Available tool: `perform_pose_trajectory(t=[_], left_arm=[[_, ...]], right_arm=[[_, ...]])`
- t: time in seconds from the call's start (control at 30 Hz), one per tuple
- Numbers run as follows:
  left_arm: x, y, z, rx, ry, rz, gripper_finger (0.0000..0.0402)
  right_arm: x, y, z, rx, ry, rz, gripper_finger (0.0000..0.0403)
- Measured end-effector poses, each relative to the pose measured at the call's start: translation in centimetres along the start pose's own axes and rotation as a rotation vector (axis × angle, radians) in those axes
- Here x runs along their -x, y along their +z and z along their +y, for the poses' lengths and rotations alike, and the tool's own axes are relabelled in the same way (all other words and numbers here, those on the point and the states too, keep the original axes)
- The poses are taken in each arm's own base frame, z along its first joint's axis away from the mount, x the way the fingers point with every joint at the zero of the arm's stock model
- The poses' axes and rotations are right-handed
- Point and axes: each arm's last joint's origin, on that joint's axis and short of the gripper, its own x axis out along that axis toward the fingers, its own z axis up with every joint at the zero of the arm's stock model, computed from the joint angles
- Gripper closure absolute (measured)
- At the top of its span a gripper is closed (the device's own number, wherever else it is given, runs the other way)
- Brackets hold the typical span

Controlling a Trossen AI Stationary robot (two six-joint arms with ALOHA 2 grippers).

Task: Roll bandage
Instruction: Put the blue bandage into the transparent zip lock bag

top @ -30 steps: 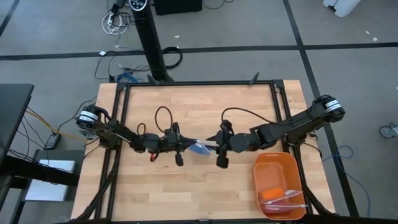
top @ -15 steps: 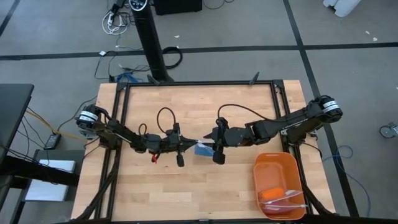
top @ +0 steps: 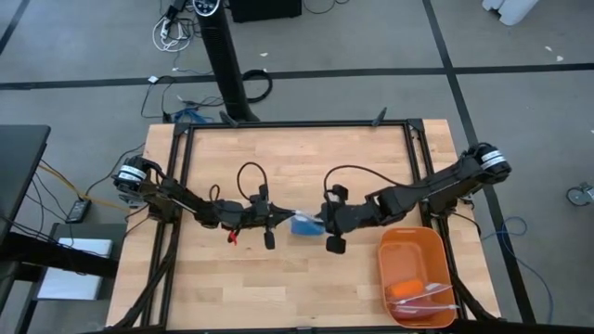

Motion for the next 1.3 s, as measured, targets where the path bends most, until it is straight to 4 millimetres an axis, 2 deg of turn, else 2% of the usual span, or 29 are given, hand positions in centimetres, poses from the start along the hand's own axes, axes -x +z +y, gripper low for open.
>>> perform_pose_trajectory(t=[0.2,0.37,0.57,0.73,0.87,1.03,1.17,1.3], left_arm=[[0.0,-0.2,0.0,-0.016,0.000,0.014,0.0401],[0.1,-0.2,-0.2,-0.066,-0.008,0.014,0.0401],[0.1,0.1,-0.3,-0.071,-0.058,0.012,0.0401],[0.6,2.0,0.6,-0.097,-0.079,0.034,0.0401],[0.8,4.0,1.5,-0.140,-0.083,0.190,0.0401],[0.1,7.2,2.1,-0.216,-0.076,0.469,0.0401],[-0.8,9.4,3.2,-0.228,-0.032,0.541,0.0401],[-1.0,9.0,5.1,-0.223,0.044,0.566,0.0398]], right_arm=[[0.5,-0.4,0.8,0.015,-0.031,-0.006,0.0386],[1.1,-0.4,1.1,0.021,-0.053,-0.025,0.0375],[1.0,-0.3,0.4,0.022,-0.080,-0.010,0.0361],[2.6,0.1,0.3,0.008,-0.075,-0.057,0.0362],[3.7,0.4,0.2,-0.004,-0.070,-0.089,0.0357],[3.6,0.4,0.2,-0.001,-0.072,-0.083,0.0353],[3.5,0.3,0.2,0.001,-0.070,-0.076,0.0354],[3.5,0.3,0.2,0.009,-0.072,-0.073,0.0351]])
